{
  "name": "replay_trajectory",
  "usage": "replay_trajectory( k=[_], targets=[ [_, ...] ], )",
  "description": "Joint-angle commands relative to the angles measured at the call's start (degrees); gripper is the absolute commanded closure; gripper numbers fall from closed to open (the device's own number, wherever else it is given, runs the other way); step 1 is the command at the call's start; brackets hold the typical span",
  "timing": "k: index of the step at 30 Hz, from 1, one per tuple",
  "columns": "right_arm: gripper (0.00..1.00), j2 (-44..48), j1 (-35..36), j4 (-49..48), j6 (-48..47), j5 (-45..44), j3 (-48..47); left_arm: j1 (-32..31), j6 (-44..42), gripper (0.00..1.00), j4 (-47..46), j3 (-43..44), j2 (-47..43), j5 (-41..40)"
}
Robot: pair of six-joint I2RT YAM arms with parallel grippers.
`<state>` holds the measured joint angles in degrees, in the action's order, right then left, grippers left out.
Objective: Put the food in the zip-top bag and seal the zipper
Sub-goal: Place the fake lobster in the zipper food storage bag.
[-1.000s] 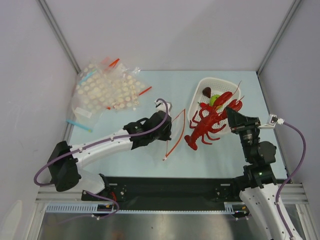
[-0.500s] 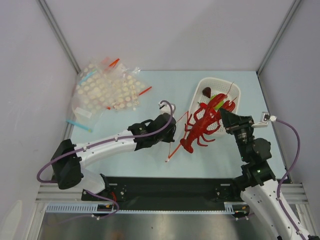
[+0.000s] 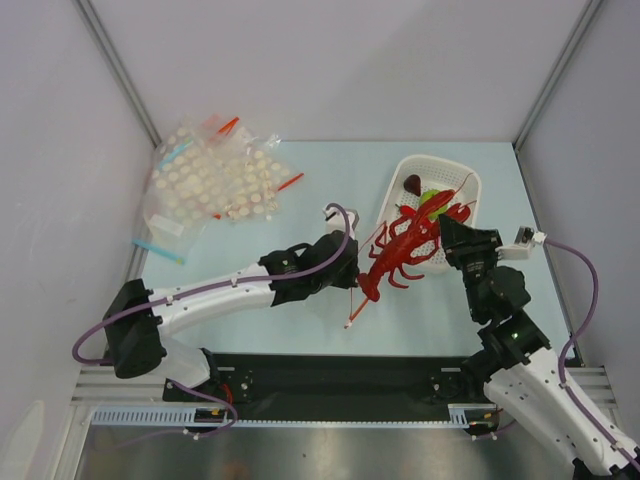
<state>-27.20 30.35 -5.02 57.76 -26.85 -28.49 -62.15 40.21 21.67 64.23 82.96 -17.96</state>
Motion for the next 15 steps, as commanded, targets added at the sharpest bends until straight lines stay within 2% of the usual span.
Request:
replay_trajectory(
  k=[1, 7, 11, 15],
  targets=[
    [1.0, -1.4, 1.2, -2.6, 1.0, -7.7, -3.4, -0.3, 2.0, 1.0, -0.4, 4.4, -0.3, -0.1],
    [1.0, -7.3, 5.0, -4.7, -2.6, -15.5, -6.4, -0.3, 2.2, 1.0, 3.0, 9.5, -0.1, -0.7],
    [1.0, -10.9, 12.1, -6.8, -9.0, -25.3, -9.7, -0.3, 2.3, 1.0, 5.8, 13.9, 1.0, -1.5],
    [1.0, -13.1, 16.0, -9.7, -13.5, -30.4, -11.6, -0.3, 3.4, 1.0, 6.9, 17.5, 2.6, -0.9]
  ],
)
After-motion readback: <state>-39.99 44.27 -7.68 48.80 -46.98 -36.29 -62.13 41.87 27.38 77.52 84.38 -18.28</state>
